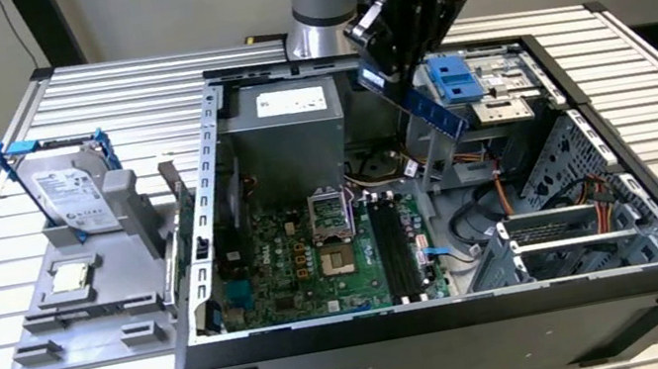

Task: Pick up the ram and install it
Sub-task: 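Insert the ram into the slot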

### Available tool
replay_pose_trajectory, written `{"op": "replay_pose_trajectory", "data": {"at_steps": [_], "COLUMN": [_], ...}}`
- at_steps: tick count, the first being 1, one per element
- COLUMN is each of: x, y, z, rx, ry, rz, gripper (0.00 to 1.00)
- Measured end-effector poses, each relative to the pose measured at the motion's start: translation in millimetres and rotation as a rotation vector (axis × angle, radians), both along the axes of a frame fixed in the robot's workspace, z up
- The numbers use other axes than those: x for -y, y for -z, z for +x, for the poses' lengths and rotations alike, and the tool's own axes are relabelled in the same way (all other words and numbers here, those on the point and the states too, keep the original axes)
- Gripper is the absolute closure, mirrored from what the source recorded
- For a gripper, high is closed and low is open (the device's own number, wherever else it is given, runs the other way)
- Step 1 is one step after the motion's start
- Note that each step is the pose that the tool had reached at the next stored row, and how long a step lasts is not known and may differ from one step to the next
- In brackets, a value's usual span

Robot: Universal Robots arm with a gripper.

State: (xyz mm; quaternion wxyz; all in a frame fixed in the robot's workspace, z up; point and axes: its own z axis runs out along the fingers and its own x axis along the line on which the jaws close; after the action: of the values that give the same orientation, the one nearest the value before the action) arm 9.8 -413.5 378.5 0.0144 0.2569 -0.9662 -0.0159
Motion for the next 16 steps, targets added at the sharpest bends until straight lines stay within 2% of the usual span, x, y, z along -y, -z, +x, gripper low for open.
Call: {"op": "replay_pose_trajectory", "data": {"at_steps": [10,16], "x": [0.0,0.0], "y": [0.2,0.2], "z": [0.0,0.0], "rx": [0.0000,0.0000], "ry": [0.153,0.225], "rz": [0.0000,0.0000], "gripper": [1.00,1.00]}}
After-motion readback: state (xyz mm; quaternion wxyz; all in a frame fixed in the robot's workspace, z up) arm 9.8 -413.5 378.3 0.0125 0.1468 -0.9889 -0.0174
